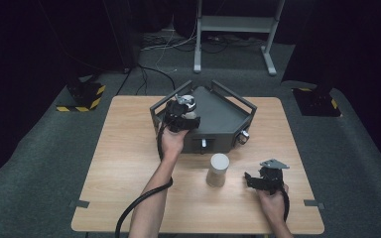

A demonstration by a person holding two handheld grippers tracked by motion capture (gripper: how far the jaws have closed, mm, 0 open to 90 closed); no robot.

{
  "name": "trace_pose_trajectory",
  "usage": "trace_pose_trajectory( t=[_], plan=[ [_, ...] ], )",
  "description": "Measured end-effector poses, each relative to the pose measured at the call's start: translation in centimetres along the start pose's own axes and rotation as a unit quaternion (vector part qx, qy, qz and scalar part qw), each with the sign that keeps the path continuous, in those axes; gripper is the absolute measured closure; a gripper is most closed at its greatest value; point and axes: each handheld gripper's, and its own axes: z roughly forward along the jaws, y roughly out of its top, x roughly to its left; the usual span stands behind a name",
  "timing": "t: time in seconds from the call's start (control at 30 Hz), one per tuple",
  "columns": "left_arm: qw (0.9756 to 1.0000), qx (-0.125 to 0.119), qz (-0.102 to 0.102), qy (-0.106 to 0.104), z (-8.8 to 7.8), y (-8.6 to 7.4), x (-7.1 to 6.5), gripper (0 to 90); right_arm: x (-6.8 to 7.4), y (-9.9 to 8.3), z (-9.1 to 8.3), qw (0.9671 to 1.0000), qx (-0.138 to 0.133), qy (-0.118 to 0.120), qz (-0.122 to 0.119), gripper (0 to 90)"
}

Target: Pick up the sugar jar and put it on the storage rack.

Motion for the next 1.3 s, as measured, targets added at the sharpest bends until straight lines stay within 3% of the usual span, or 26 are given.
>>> trace_pose_trajectory(
  t=[0.33, 0.63, 0.77, 1.3],
  plan=[
    [0.9999, 0.006, 0.009, 0.013, 0.9, -0.6, -0.5, 31.1, 0.0, 0.0, 0.0, 1.0000, 0.000, 0.000, 0.000, 14.0],
    [0.9997, 0.010, 0.008, 0.019, 1.2, -1.0, -0.1, 31.0, 0.0, 0.0, 0.0, 1.0000, -0.001, 0.000, 0.000, 14.0],
    [0.9994, 0.018, 0.018, 0.023, 1.3, -1.1, 0.0, 31.0, 0.0, 0.0, 0.0, 1.0000, -0.001, 0.000, 0.000, 14.0],
    [0.9997, 0.012, 0.017, 0.014, 1.3, -1.4, 0.4, 30.9, 0.0, 0.0, 0.0, 1.0000, 0.000, 0.000, 0.000, 14.0]
  ],
)
